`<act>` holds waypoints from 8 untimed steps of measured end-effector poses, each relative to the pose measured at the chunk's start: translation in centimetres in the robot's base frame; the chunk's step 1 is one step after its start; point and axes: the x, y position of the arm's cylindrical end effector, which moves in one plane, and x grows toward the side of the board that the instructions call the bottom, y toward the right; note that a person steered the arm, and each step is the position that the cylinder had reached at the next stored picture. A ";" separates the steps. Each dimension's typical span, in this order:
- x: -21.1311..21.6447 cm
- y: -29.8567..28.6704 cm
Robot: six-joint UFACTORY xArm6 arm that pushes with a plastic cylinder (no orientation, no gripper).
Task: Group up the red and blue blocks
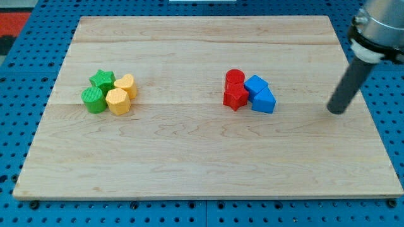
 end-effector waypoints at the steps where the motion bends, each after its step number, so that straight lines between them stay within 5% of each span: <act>1: -0.1 -5.7; 3: 0.0 -10.6; 5: 7.4 -10.8; 8: 2.1 -13.7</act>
